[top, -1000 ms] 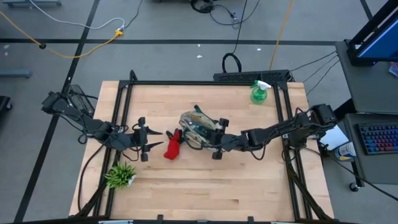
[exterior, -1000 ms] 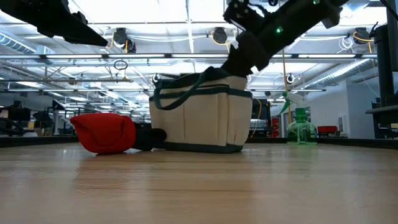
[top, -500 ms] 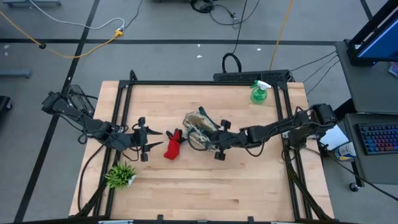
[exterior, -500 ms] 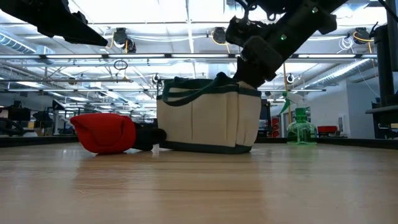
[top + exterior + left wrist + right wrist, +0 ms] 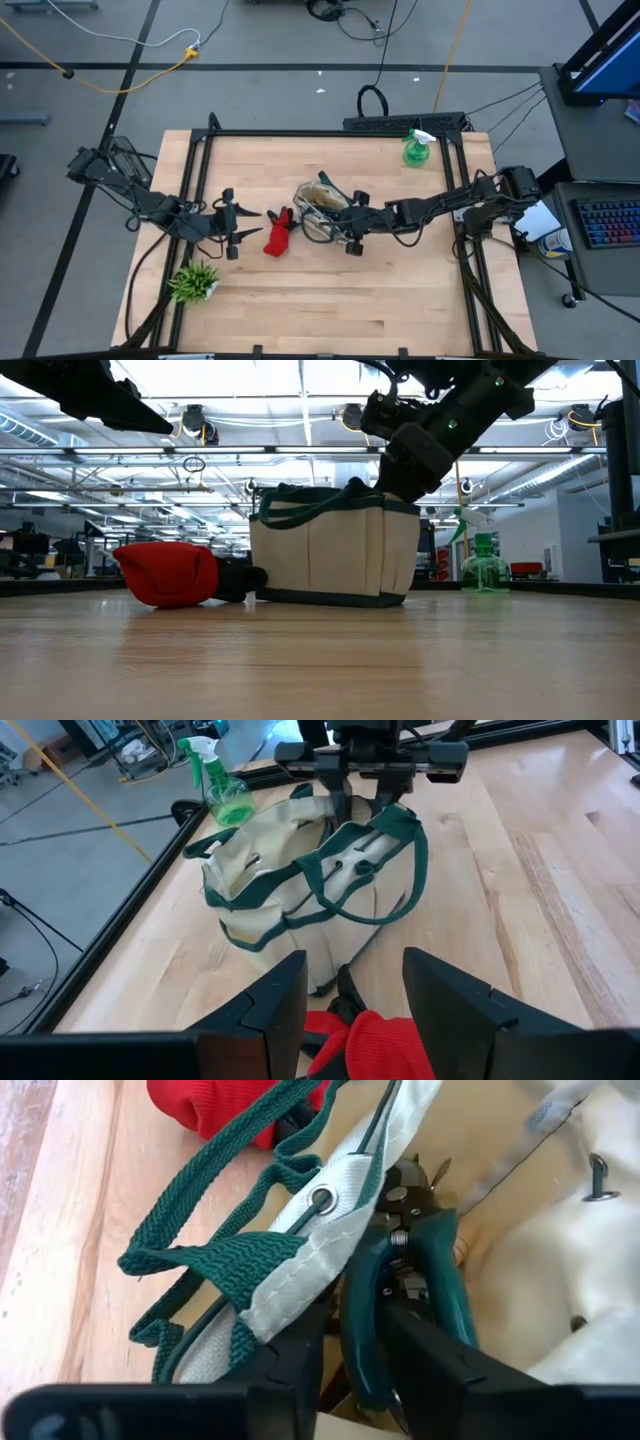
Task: Pick & Place Garden tools in Gardening bag
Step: Put the green shear scissors into the gardening bag, then put the green spray bottle into the gardening bag
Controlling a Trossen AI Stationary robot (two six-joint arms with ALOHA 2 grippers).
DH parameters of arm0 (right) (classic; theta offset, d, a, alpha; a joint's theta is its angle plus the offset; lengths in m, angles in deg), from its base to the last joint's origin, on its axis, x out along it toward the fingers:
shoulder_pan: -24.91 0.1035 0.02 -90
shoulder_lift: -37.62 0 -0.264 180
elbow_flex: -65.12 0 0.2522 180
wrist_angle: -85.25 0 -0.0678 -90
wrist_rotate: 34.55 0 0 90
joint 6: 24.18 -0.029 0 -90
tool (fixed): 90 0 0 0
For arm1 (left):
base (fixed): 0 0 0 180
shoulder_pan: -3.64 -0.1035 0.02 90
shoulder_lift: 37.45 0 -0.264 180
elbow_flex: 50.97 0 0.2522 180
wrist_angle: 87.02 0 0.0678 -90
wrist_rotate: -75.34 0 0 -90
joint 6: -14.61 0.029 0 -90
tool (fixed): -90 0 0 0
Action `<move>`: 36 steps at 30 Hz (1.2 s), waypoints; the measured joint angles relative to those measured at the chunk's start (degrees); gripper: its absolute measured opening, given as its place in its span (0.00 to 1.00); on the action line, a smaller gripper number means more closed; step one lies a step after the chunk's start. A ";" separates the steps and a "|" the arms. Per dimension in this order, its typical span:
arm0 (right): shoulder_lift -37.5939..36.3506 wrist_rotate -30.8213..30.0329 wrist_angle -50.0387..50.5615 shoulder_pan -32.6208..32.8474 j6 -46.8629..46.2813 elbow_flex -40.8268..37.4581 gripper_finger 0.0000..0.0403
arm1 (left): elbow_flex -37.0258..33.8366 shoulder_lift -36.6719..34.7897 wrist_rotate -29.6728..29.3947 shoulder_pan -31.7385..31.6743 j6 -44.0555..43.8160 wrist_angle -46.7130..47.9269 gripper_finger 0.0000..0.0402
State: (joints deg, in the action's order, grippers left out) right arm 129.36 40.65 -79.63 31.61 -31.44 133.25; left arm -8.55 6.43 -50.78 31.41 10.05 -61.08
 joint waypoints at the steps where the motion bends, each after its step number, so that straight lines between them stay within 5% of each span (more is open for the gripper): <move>1: 0.00 -0.06 -0.02 0.00 0.01 0.00 0.28 | 0.00 0.00 0.01 0.01 0.00 0.01 0.43; 15: -0.67 -0.07 -3.70 0.11 2.26 -0.07 0.44 | 0.00 0.00 0.00 0.00 -0.01 0.02 0.43; 36: -5.44 -3.39 -5.31 0.11 9.20 -0.03 0.43 | 0.00 -0.02 0.00 0.01 -1.16 -3.85 0.43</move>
State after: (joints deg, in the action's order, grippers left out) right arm 123.92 37.26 -84.95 31.72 -22.24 133.22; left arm -8.55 6.42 -50.78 31.42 8.89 -64.92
